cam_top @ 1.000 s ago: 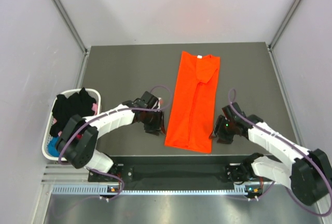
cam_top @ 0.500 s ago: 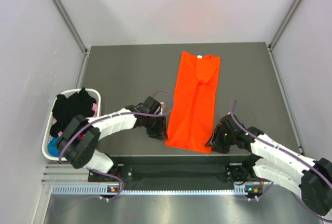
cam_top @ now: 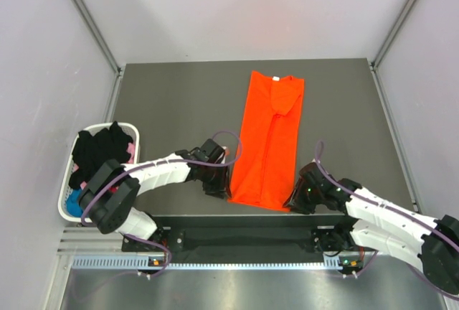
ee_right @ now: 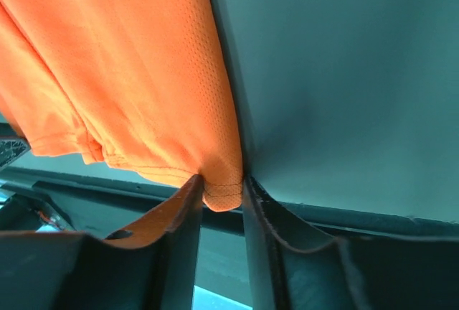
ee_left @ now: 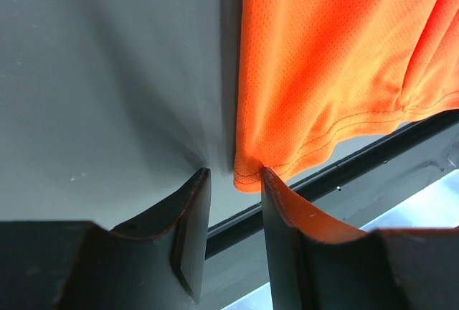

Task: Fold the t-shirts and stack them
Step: Fold the tshirt

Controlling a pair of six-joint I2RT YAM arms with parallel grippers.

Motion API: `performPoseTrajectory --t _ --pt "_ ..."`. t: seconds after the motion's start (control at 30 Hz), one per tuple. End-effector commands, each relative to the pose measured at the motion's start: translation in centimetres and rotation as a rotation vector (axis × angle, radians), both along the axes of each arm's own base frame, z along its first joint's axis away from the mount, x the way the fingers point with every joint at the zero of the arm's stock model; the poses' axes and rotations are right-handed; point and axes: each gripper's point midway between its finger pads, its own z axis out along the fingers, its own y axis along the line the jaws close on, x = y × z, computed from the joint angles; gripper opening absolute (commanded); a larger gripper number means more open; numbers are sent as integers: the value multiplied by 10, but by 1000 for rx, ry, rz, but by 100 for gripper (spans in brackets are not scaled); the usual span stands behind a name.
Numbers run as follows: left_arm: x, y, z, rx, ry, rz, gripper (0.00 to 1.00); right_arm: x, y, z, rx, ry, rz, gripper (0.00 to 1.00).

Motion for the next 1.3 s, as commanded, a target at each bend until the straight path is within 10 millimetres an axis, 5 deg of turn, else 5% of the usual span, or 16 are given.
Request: performPoseTrajectory --t 0.0,0.17,0.3,0.9,1.27 --pt "1 -9 4 -42 -18 0 39 -5 -12 -6 -66 -3 -18 28" --pt "-2 -15 6 -58 -13 -1 29 -6 -18 -4 -86 -13 -27 20" --pt "-9 -24 8 -80 1 -12 1 -8 -20 -2 -92 -13 -17 3" --pt "-9 -49 22 -46 -14 26 0 18 -19 35 -157 -143 57 0" --pt "52 -63 32 8 -24 70 0 75 -12 63 -262 -257 169 0"
